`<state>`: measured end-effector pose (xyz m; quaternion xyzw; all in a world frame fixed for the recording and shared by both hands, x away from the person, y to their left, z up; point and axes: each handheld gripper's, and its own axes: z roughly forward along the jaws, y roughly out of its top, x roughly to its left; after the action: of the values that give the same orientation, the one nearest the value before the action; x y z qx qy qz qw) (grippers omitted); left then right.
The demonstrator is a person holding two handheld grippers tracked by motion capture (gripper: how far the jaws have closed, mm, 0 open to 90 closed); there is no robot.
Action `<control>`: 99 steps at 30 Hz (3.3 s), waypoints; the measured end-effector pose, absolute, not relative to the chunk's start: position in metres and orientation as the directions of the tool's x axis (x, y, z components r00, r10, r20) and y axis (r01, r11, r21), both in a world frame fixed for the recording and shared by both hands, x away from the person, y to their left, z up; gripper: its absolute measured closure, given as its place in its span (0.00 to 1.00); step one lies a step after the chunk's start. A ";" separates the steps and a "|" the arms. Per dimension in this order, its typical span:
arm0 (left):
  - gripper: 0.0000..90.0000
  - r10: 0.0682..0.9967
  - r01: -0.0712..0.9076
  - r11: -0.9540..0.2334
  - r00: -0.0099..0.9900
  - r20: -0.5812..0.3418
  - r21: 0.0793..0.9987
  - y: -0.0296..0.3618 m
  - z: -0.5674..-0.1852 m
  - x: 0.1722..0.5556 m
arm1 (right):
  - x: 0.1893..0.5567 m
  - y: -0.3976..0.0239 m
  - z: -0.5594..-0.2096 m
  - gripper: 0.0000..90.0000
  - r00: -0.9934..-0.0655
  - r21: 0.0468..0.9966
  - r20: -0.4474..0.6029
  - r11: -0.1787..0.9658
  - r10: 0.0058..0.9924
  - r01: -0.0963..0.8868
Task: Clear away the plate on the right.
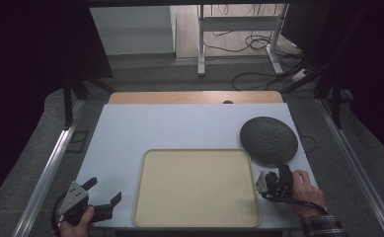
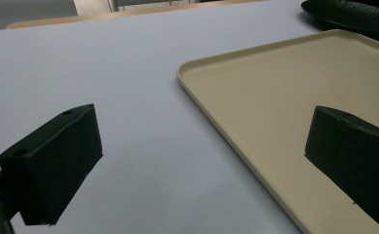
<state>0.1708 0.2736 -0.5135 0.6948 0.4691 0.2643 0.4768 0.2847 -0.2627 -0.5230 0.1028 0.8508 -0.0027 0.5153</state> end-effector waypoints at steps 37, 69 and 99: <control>0.00 0.901 0.404 -0.109 0.425 -0.081 0.908 0.274 -0.514 0.171 | 0.322 -0.254 -0.559 0.86 -0.360 -0.102 -0.931 0.988 -0.053 0.118; 0.00 0.901 0.405 -0.106 0.425 -0.085 0.908 0.274 -0.514 0.172 | 0.315 -0.265 -0.547 0.94 -0.300 -0.044 -0.954 0.988 0.003 0.149; 0.00 0.903 0.404 -0.104 0.422 -0.085 0.909 0.274 -0.514 0.172 | 0.272 -0.247 -0.530 0.93 -0.335 -0.043 -0.941 0.999 -0.041 -0.002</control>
<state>0.1719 0.2737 -0.5138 0.6955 0.4697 0.2613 0.4769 0.2718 -0.2474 -0.5299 -0.0132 0.8170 -0.0173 0.5763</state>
